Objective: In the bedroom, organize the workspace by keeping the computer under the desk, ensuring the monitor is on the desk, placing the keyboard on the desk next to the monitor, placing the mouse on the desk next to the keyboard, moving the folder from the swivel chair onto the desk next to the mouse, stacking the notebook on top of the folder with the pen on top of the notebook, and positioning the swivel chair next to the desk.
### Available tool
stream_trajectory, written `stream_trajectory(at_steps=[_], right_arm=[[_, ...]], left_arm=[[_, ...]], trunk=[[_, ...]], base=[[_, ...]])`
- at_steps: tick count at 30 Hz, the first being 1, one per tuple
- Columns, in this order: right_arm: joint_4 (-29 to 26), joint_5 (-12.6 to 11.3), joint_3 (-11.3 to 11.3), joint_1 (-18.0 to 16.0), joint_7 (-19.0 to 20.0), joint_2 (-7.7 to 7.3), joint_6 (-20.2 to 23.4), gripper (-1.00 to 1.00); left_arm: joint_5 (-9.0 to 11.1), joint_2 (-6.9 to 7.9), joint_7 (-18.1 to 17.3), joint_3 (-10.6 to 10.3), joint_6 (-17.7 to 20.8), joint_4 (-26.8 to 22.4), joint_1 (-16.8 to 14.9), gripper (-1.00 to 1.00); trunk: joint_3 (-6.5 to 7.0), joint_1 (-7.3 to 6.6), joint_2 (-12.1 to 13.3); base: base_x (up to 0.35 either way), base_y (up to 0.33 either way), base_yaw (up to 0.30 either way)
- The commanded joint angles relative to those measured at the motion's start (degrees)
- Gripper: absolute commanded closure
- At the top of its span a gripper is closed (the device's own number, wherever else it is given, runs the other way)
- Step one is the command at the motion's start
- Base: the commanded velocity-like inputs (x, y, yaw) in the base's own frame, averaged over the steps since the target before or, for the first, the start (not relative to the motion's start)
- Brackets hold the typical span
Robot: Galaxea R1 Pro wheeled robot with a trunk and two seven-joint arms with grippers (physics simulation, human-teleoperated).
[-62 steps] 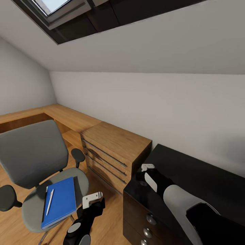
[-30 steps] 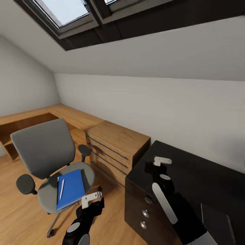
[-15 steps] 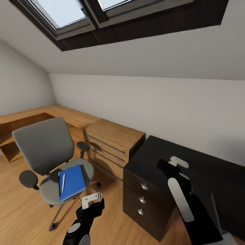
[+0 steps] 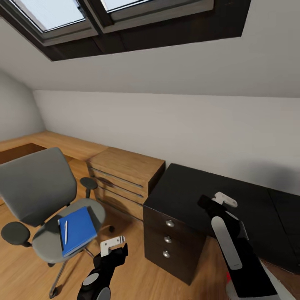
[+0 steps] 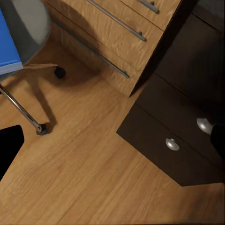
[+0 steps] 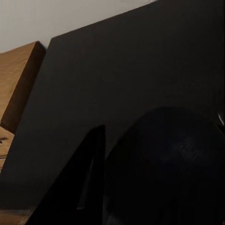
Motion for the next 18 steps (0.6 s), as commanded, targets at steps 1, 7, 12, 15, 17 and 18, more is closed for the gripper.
stream_trajectory(at_steps=[1,7,12,15,17,18], right_arm=[[-0.04,-0.44,-0.1,-0.06,-0.3,0.0,0.1,1.0],[-0.04,-0.44,-0.39,-0.06,-0.3,0.0,0.07,1.0],[-0.05,-0.44,-2.45,-0.06,-0.3,0.0,0.07,1.0],[-0.17,-0.29,-3.37,-0.06,-0.46,0.04,0.07,1.0],[-0.28,-0.18,-3.8,-0.06,-0.79,0.11,0.03,1.0],[-0.3,-0.18,-3.83,-0.06,-0.84,0.1,0.02,1.0]], left_arm=[[0.45,0.01,0.46,-0.06,0.14,-0.09,-0.03,-1.0],[0.47,0.01,0.46,-0.06,0.14,-0.09,-0.03,-1.0],[0.41,0.01,0.59,-0.06,0.14,-0.09,-0.03,-1.0],[0.34,0.01,0.59,-0.06,0.14,-0.09,-0.03,-1.0],[0.32,0.01,0.5,-0.06,0.14,-0.09,-0.03,-1.0],[0.32,0.01,0.48,-0.06,0.14,-0.09,-0.03,-1.0]], trunk=[[-0.07,0.0,-0.04],[-0.07,0.0,-0.04],[-0.15,0.0,-0.04],[-0.24,0.0,-0.04],[-0.25,0.0,-0.04],[-0.26,0.0,-0.04]], base=[[0.004,0.011,-0.297],[0.001,0.004,-0.297],[-0.06,0.0,-0.283],[-0.247,0.0,-0.147],[-0.146,0.0,-0.033],[-0.073,0.0,-0.016]])
